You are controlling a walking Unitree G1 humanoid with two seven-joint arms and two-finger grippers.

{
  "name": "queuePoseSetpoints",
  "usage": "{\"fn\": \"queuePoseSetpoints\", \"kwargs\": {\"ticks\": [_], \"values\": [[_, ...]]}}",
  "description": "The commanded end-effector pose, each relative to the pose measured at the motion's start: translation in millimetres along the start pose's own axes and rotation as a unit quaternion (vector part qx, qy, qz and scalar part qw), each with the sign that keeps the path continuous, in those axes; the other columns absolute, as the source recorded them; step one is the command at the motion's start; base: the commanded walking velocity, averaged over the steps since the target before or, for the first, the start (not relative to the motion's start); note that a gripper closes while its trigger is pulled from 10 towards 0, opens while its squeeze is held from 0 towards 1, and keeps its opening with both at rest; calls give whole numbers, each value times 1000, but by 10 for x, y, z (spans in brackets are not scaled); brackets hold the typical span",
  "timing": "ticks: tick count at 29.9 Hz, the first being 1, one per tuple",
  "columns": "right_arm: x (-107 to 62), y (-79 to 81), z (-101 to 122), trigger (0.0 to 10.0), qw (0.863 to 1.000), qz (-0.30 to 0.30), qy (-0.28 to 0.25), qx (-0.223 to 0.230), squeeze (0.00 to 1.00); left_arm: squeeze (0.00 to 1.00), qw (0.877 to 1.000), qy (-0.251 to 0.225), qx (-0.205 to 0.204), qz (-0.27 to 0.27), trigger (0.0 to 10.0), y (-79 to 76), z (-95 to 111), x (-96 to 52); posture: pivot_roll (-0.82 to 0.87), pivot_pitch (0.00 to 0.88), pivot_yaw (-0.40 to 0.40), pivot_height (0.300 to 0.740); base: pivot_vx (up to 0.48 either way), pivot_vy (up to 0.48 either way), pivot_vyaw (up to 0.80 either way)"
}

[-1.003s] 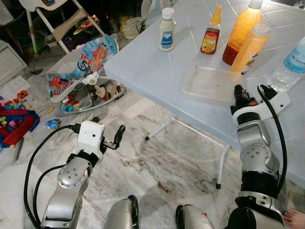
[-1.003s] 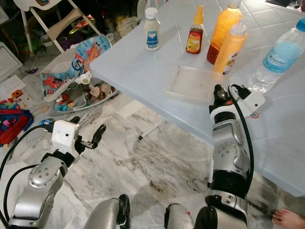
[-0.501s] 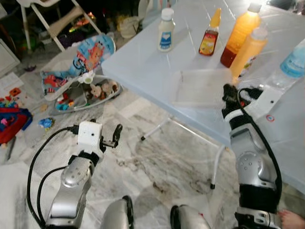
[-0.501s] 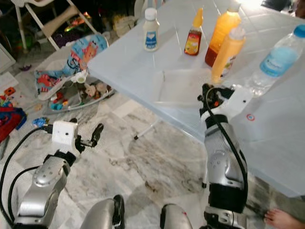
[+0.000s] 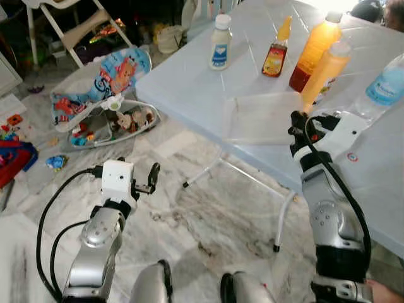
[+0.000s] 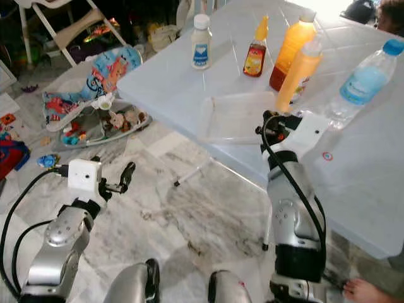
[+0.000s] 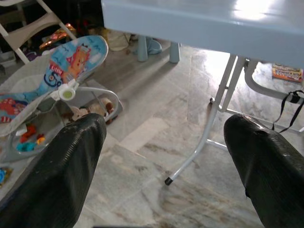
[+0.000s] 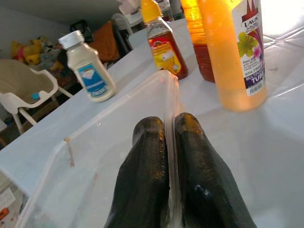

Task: Restocking fridge

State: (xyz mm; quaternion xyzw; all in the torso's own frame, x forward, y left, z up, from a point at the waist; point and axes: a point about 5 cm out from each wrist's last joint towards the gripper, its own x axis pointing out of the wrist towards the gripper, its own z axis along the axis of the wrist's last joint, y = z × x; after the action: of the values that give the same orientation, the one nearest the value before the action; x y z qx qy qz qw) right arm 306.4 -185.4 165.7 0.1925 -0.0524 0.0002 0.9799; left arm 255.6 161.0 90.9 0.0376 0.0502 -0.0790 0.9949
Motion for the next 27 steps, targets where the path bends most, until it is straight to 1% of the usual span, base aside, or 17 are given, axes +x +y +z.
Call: {"fn": "queuePoseSetpoints", "kwargs": {"ticks": [1, 11, 14, 20, 25, 27], "values": [[-38, -17, -58, 10000, 1000, -6, 16, -16, 0, 0, 1000, 10, -1, 6, 10000, 7, -56, -20, -19, 111, -3, 740, -334, 0, 0], [-39, 25, -70, 10000, 999, 11, 18, -25, 0, 0, 1000, 9, -1, 6, 10000, -12, -64, 2, -17, 98, -13, 740, -331, 0, 0], [-41, 73, -95, 10000, 999, 24, 22, -26, 0, 0, 1000, 8, -1, 8, 10000, -16, -64, 9, -14, 92, -19, 740, -299, 0, 0], [-32, 146, -136, 10000, 998, 39, 28, -26, 0, 0, 1000, 4, 2, 14, 10000, -10, -62, 11, -6, 83, -28, 740, 0, 0, 713], [-25, 157, -148, 10000, 998, 42, 30, -28, 0, 0, 1000, 2, 1, 18, 10000, -4, -62, 18, -2, 83, -31, 740, 0, 0, 800], [-26, 160, -161, 10000, 998, 44, 31, -28, 0, 0, 1000, 2, -13, 21, 10000, -1, -69, 17, 0, 82, -32, 740, 0, 0, 800]]}}
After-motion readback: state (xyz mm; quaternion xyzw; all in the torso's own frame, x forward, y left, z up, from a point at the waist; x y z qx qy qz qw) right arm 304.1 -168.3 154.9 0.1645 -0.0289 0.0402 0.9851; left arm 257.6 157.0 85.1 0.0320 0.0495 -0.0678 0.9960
